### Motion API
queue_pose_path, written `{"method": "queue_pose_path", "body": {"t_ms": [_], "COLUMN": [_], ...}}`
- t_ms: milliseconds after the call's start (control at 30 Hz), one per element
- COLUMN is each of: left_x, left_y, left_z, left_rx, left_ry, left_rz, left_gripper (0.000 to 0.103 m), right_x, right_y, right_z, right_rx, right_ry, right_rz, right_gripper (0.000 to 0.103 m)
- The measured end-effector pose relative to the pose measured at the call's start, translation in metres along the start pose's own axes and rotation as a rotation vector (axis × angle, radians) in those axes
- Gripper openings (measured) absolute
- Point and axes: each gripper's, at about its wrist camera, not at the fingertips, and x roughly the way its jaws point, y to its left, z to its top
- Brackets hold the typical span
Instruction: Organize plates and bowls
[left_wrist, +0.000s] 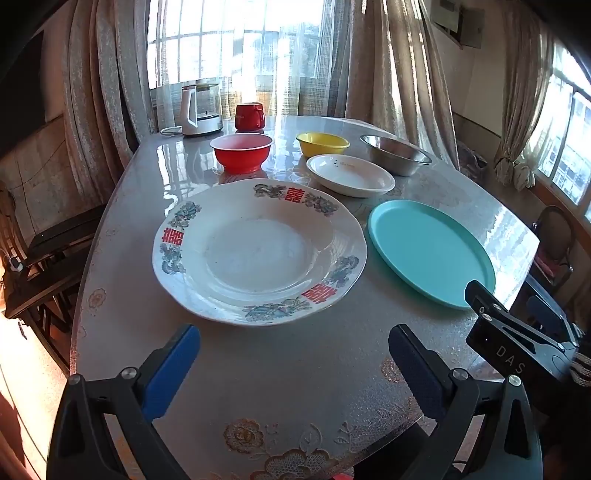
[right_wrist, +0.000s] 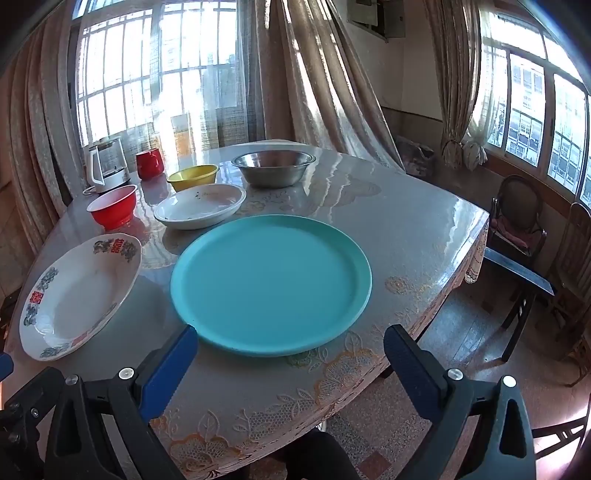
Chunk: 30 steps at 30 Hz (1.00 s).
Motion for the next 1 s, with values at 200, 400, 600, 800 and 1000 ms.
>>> {"method": "queue_pose_path", "body": {"t_ms": [200, 400, 600, 800, 1000], "left_x": [-0.0006, -0.0017, -0.0011, -0.0004, 0.0], "left_y": [0.0008, 0.0019, 0.0025, 0.0018, 0.0033], "left_z": [-0.0004, -0.0011, -0.0013, -0.0014, -0.0011], "left_rx": [-0.004, -0.005, -0.008, -0.008, -0.014], "left_ry": [0.004, 0.005, 0.009, 0.01, 0.008], "left_rz": [-0.001, -0.002, -0.004, -0.003, 0.005], "left_gripper": [0.103, 0.103, 0.103, 0.103, 0.103], "right_x": [-0.0001, -0.0004, 0.0, 0.0007, 0.0], "right_y": [0.0, 0.0011, 0.0008, 0.0003, 0.0], "right_z": [-0.0006, -0.0014, -0.0006, -0.0004, -0.0008], "right_rx": [0.002, -0.001, 0.0, -0.001, -0.002], "right_ry": [0.004, 0.001, 0.003, 0.007, 0.006], "right_rz": [0.003, 0.004, 0.002, 0.003, 0.004], "right_gripper": [0.102, 0.102, 0.102, 0.102, 0.102]}}
